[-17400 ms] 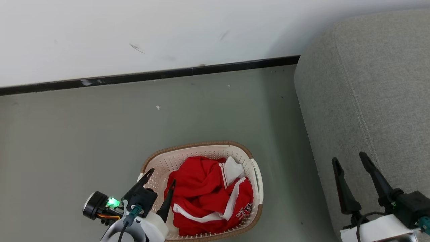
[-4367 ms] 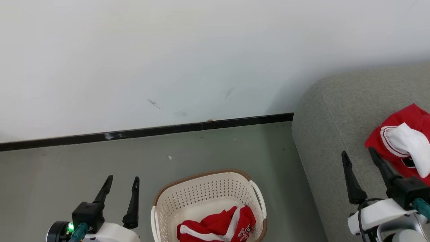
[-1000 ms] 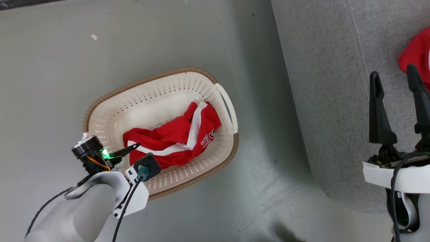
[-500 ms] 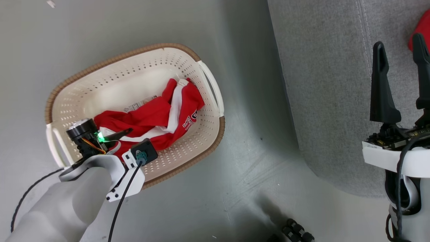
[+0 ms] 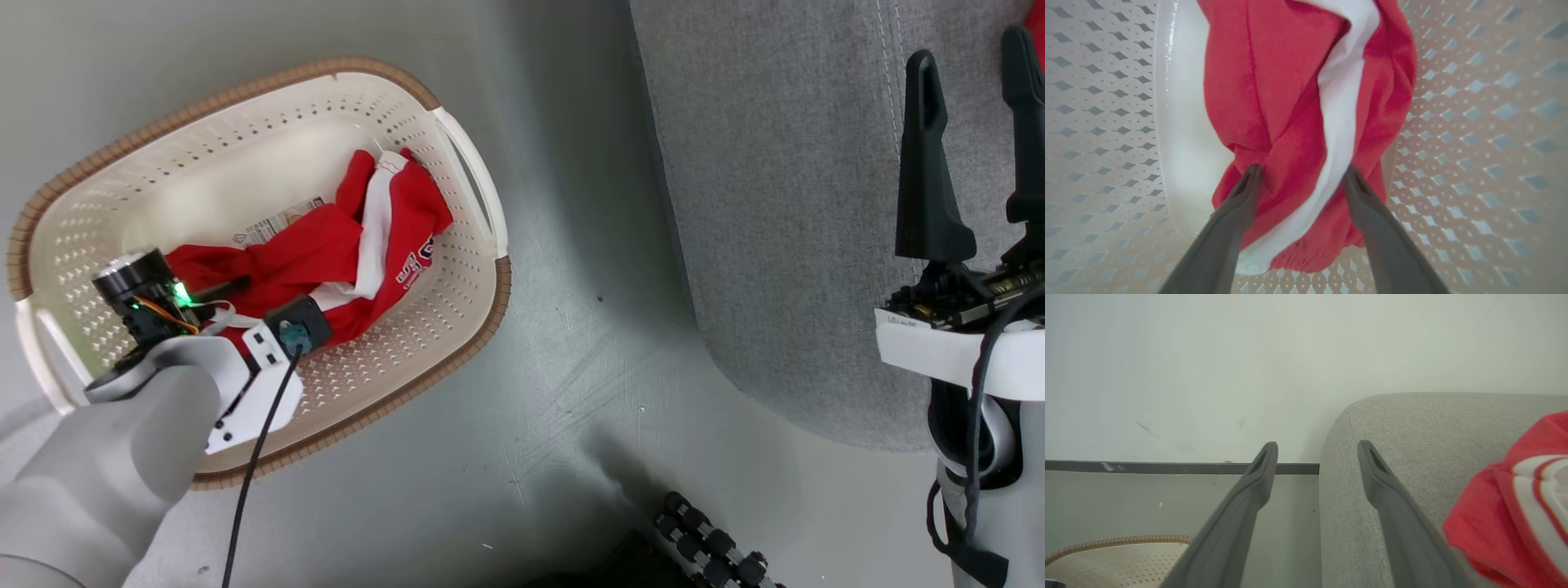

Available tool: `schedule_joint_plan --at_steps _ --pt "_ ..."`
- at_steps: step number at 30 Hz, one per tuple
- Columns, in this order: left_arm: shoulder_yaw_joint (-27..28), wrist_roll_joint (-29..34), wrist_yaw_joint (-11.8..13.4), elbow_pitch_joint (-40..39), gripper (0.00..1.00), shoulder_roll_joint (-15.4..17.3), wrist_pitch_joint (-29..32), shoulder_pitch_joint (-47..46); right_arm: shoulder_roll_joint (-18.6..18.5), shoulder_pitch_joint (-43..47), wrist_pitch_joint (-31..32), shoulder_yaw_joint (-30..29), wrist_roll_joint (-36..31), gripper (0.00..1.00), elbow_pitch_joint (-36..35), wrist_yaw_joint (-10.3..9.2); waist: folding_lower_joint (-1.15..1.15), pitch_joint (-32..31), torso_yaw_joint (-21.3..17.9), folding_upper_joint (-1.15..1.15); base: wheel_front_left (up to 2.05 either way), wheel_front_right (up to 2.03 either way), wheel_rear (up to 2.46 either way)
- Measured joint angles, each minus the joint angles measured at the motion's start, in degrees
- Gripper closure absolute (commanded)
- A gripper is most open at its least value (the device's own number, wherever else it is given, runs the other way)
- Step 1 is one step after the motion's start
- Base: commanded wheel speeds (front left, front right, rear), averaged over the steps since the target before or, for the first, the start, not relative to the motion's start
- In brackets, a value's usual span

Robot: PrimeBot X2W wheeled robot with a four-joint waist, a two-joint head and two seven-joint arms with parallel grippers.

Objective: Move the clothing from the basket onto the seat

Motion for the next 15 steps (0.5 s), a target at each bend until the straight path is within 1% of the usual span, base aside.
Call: schedule_joint_plan --at_steps 6,11,12,13,15 --pt "-0.03 1.18 0.53 1.85 0.0 0.97 1.9 -1.68 -0.01 -1.44 0.0 0.46 1.3 0.0 0.35 0.0 0.0 1.62 -1.19 0.0 0.0 0.0 0.0" --pt "-0.1 1.76 1.02 3.01 0.0 1.07 2.9 -2.04 -0.01 -2.66 0.0 1.2 2.04 0.0 0.76 0.0 0.0 2.92 -2.29 0.0 0.0 0.0 0.0" --pt "-0.21 1.77 1.02 3.03 0.14 1.0 2.89 -2.07 -0.01 -2.93 0.0 1.27 2.29 0.0 0.92 0.0 0.0 3.15 -2.5 0.0 0.0 0.0 0.0" --pt "-0.4 1.87 1.02 3.03 0.52 0.88 2.89 -2.1 -0.01 -3.3 0.0 1.26 2.4 0.0 1.01 0.0 0.0 3.36 -2.7 0.0 0.0 0.0 0.0" --pt "-0.94 2.57 1.02 3.01 1.0 0.68 2.86 -2.43 -0.01 -3.73 0.0 1.27 2.55 0.0 1.1 0.0 0.0 3.75 -3.07 0.0 0.0 0.0 0.0"
